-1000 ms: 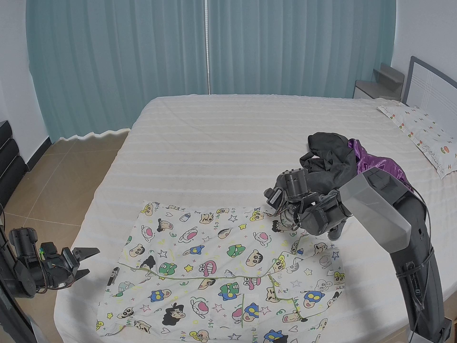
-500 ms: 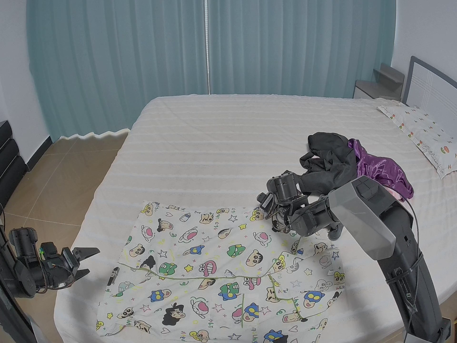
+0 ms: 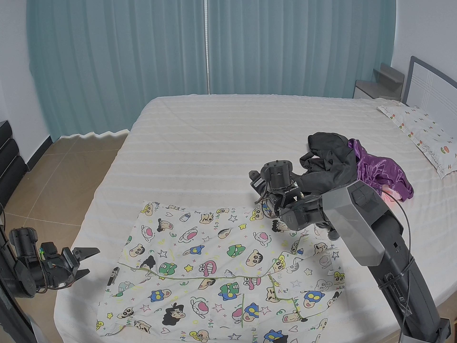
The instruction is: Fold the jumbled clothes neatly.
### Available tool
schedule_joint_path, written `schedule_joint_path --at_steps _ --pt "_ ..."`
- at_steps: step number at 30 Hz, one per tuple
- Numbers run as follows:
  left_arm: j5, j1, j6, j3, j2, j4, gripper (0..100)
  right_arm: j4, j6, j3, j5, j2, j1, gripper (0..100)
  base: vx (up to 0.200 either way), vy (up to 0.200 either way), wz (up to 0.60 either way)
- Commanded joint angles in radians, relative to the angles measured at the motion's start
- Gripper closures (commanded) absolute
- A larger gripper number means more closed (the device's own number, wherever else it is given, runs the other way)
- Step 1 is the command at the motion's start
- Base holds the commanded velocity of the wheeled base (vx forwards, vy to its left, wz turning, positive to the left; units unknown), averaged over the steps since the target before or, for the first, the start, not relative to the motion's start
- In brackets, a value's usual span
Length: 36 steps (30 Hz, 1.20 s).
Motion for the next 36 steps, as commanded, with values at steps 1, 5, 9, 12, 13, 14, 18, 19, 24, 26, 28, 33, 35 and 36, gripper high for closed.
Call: schedule_joint_path --at_steps 1,5,9,12,13,14,18,19,24,26,28,33,35,36 --pt "0.000 0.002 -0.002 0.000 0.002 -0.001 0 -0.001 -0.001 -0.009 -0.015 0.021 -0.004 0 0.000 0.000 0.00" --pt "0.000 0.002 -0.002 0.000 0.000 -0.001 0 -0.001 -0.003 -0.005 -0.026 -0.016 -0.025 0 0.000 0.000 0.00" --pt "0.000 0.002 -0.002 0.003 -0.008 -0.001 0 0.004 -0.003 0.022 -0.026 -0.077 -0.057 0 0.000 0.000 0.00" --pt "-0.002 0.000 0.006 0.009 -0.009 -0.001 0 0.001 -0.001 0.120 -0.026 -0.157 -0.071 0 0.000 0.000 0.00" --pt "-0.003 0.000 0.007 0.009 -0.009 -0.001 0 -0.003 -0.003 0.168 -0.026 -0.184 -0.073 0 0.000 0.000 0.00" --pt "-0.005 -0.001 0.007 0.010 -0.011 -0.001 0 -0.004 -0.003 0.218 -0.024 -0.213 -0.071 0 0.000 0.000 0.00" --pt "-0.005 0.000 0.024 0.021 -0.011 -0.002 0 -0.015 -0.023 0.427 -0.006 -0.330 -0.059 0 0.000 0.000 0.00" --pt "-0.003 0.000 0.035 0.021 -0.009 -0.002 0 -0.018 -0.027 0.458 -0.003 -0.345 -0.056 0 0.000 0.000 0.00" --pt "-0.002 0.002 0.225 0.078 0.012 0.008 0 -0.108 -0.053 0.755 0.014 -0.500 -0.013 0 0.000 0.000 0.00" --pt "0.003 -0.003 0.305 0.104 0.051 0.004 0 -0.179 -0.055 0.858 0.028 -0.559 0.006 0 0.000 0.000 0.00" --pt "0.015 -0.003 0.377 0.111 0.081 0.010 0 -0.243 -0.063 0.967 0.039 -0.617 0.026 0 0.000 0.000 0.00" --pt "0.118 -0.039 0.445 0.096 0.143 0.001 0 -0.335 -0.079 1.162 0.045 -0.713 0.055 0 0.000 0.000 0.00" --pt "0.136 -0.064 0.448 0.092 0.150 0.001 0 -0.354 -0.079 1.203 0.047 -0.735 0.058 0 0.000 0.000 0.00" --pt "0.136 -0.064 0.448 0.092 0.150 0.001 0 -0.354 -0.079 1.203 0.047 -0.735 0.058 0 0.000 0.000 0.00"
